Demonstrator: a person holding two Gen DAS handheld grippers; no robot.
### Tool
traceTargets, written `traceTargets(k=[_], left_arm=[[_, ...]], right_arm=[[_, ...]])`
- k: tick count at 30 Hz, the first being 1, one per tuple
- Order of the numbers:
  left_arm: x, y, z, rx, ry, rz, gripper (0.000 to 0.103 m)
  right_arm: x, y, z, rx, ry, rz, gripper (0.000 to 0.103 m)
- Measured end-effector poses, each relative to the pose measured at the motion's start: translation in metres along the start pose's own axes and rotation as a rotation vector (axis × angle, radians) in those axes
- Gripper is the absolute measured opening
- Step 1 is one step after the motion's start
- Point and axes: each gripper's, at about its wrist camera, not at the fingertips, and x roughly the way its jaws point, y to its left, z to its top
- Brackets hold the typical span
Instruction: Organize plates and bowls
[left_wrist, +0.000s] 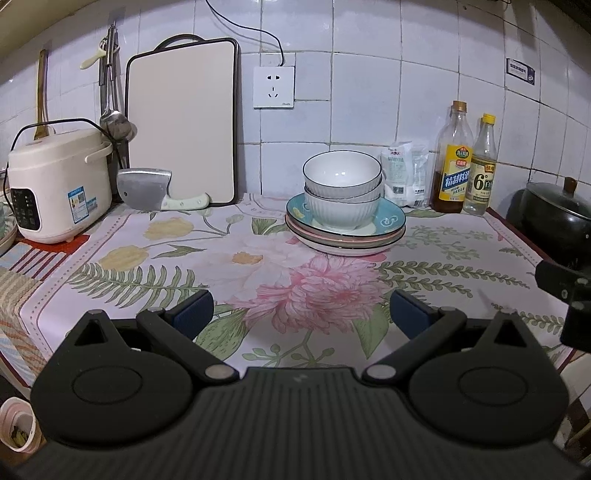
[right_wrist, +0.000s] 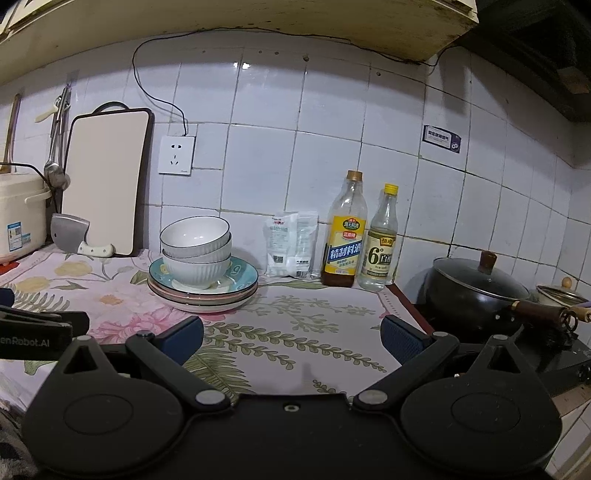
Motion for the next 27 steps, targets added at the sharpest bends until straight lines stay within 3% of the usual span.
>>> traceTargets(k=[5, 27], left_arm=[[-0.0018, -0.0007, -0.0006, 0.023, -0.019, 0.025, 0.103], [-0.0049, 0.0003, -0.0014, 0.012, -0.005, -0.022, 0.103]], right_arm=[[0.0001, 0.0004, -0.0009, 0.011, 0.008, 0.012, 0.103], [0.0036, -0.0018, -0.0027, 0.012, 0.027, 0.007, 0.103]])
